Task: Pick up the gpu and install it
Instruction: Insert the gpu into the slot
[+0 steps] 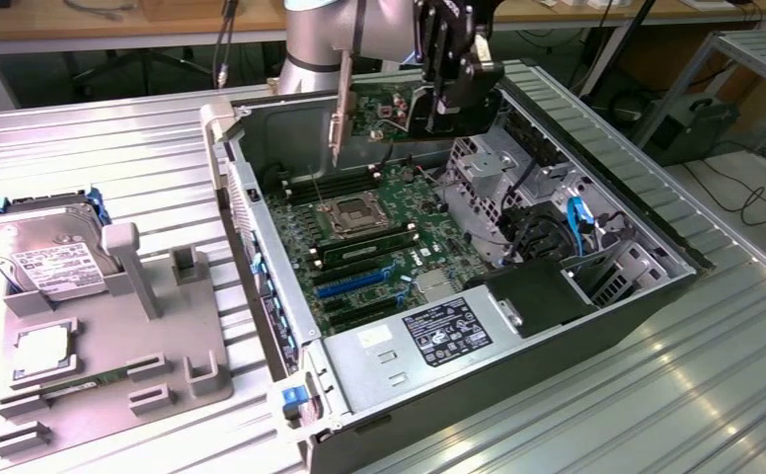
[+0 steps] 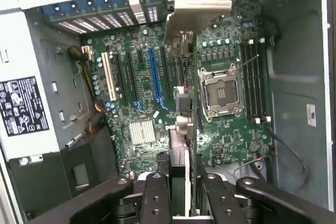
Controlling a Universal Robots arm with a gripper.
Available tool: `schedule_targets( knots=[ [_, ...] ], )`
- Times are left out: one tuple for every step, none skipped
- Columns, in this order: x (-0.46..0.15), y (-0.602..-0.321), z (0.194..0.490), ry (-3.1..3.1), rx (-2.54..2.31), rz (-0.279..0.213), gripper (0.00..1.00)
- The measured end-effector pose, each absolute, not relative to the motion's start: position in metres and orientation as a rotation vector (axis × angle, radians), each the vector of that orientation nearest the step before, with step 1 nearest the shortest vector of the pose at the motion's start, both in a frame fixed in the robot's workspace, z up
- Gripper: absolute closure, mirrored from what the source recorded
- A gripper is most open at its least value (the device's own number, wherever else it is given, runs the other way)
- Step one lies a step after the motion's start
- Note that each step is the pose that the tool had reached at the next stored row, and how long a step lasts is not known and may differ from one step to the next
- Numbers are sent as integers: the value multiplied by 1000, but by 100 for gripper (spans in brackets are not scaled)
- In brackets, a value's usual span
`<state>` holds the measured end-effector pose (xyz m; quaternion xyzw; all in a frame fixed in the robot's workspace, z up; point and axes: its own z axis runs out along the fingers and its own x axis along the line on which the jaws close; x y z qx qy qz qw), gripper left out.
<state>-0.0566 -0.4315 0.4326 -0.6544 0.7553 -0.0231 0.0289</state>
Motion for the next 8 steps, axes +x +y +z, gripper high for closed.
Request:
schedule_targets(
  knots=[
    [-57, -432, 431, 2331, -2023, -80, 72],
    [-57, -432, 431, 2329, -2027, -82, 72],
    [-57, -432, 430, 2323, -2033, -81, 72],
    [-57, -432, 429, 2315, -2043, -81, 72],
    [-57, -432, 428, 2301, -2058, -81, 72],
    [-57, -432, 427, 2288, -2073, -81, 72],
    [-57, -431, 426, 2276, -2087, -82, 72],
    [-57, -431, 425, 2260, -2105, -83, 72]
  ],
)
